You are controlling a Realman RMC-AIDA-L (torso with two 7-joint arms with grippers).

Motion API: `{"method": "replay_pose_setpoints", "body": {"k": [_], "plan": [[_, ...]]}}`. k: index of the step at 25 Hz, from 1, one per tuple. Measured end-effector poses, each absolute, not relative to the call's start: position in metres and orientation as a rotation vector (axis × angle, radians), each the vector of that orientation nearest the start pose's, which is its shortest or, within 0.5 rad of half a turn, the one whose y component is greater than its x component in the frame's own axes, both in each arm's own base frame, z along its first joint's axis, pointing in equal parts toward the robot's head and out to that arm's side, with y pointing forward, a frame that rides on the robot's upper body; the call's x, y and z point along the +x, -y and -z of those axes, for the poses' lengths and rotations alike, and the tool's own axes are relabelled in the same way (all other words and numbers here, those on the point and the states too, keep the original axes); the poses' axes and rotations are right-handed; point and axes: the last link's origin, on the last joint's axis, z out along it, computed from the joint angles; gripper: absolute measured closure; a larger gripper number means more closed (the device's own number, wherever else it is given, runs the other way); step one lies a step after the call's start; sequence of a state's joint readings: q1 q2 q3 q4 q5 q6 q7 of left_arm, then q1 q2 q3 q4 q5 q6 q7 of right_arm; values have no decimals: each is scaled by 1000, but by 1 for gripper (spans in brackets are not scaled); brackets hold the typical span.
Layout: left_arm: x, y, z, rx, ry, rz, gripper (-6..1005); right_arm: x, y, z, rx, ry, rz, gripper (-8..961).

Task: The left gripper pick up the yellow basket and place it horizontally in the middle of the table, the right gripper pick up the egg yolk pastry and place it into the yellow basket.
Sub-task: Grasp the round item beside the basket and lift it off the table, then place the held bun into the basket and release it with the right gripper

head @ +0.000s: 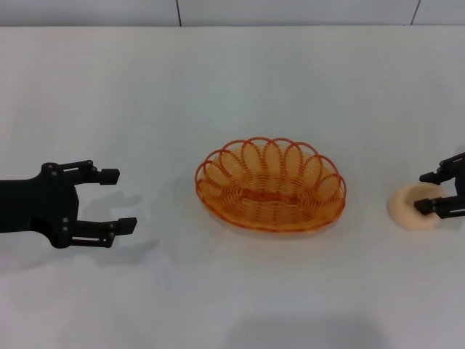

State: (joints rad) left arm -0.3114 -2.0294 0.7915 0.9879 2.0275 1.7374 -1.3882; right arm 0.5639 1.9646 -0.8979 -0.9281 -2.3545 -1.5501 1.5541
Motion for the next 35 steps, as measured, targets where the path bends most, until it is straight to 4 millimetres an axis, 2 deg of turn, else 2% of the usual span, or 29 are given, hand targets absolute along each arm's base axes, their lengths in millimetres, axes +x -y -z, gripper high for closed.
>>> {"method": "replay_pose_setpoints", "body": {"k": [12, 20, 23, 28, 30, 35], "plan": [[-295, -280, -54, -2815, 460, 437, 130, 274, -352, -49, -2902, -412, 125, 819], [-296, -279, -55, -2817, 460, 435, 130, 267, -353, -49, -2912, -389, 114, 856], [-297, -276, -55, -2825, 458, 438, 130, 260, -353, -65, -2891, -392, 69, 870], [-301, -267, -58, -2821, 456, 441, 131, 229, -347, -95, -2890, -384, -104, 904], [-302, -264, -59, -2808, 451, 450, 131, 217, -347, -94, -2884, -384, -137, 912], [-304, -259, -59, -2806, 459, 457, 131, 188, -347, -70, -2945, -350, -205, 915]]}}
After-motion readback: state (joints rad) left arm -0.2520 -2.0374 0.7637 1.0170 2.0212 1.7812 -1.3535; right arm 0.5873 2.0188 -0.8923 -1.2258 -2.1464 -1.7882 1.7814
